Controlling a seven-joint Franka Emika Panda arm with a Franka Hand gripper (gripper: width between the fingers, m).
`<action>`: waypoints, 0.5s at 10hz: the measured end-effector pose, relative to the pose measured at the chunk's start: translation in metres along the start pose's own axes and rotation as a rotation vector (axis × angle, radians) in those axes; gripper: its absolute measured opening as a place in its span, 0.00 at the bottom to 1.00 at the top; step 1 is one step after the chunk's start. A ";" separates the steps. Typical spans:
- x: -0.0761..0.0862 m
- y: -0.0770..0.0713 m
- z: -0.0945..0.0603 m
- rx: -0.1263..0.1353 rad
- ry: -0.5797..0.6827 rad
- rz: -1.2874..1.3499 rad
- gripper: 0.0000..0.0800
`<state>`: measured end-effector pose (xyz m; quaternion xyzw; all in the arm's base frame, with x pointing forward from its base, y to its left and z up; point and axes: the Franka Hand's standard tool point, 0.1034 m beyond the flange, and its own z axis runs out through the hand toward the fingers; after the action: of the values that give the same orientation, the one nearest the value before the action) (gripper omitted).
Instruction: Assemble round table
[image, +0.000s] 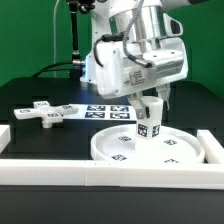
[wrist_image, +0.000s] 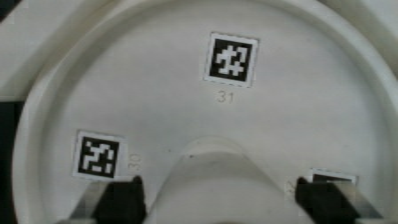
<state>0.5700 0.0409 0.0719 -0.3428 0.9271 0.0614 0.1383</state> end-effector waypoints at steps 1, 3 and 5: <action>0.001 -0.002 -0.001 0.004 -0.001 0.053 0.51; 0.000 -0.003 -0.001 0.006 -0.007 0.078 0.51; -0.001 -0.002 -0.001 0.006 -0.018 0.100 0.51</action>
Offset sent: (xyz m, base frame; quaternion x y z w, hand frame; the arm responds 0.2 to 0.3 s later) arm 0.0000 0.0000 0.0000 0.0000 0.0000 0.1938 0.9810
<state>0.5719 0.0401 0.0727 -0.2952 0.9420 0.0686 0.1444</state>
